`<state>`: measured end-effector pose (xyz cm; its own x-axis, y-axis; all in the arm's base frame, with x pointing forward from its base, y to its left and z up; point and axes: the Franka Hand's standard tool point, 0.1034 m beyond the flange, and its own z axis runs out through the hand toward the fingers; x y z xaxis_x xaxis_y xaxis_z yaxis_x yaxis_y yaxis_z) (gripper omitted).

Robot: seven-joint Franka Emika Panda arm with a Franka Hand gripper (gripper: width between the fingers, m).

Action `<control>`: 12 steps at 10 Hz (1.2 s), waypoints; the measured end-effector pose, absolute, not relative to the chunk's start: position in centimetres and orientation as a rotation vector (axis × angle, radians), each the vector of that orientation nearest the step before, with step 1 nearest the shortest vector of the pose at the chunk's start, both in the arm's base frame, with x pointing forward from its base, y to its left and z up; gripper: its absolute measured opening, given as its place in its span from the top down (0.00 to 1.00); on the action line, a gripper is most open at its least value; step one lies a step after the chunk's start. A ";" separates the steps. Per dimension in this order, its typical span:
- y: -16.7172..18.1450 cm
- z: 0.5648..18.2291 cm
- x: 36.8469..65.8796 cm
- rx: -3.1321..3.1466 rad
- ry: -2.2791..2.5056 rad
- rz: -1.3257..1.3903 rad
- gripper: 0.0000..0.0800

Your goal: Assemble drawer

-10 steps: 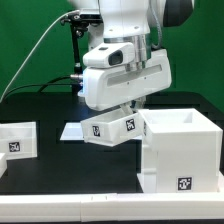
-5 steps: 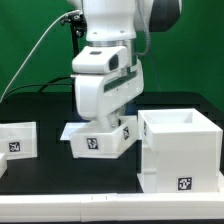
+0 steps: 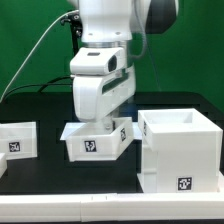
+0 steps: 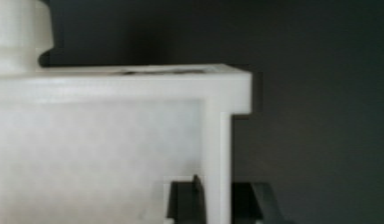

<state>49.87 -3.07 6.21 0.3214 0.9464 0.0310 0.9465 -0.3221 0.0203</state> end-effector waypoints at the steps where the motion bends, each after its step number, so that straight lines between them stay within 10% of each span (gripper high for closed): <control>1: -3.9 6.4 51.6 -2.483 -1.961 -0.060 0.96; 12: -4.0 5.5 55.6 -2.305 -2.263 -0.050 0.96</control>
Offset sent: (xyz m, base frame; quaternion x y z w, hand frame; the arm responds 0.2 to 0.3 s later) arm 0.0000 0.0000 0.0000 0.0000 0.0000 0.0000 1.0000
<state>55.59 -3.98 5.47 0.0198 0.9990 -0.0401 0.9962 -0.0164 0.0852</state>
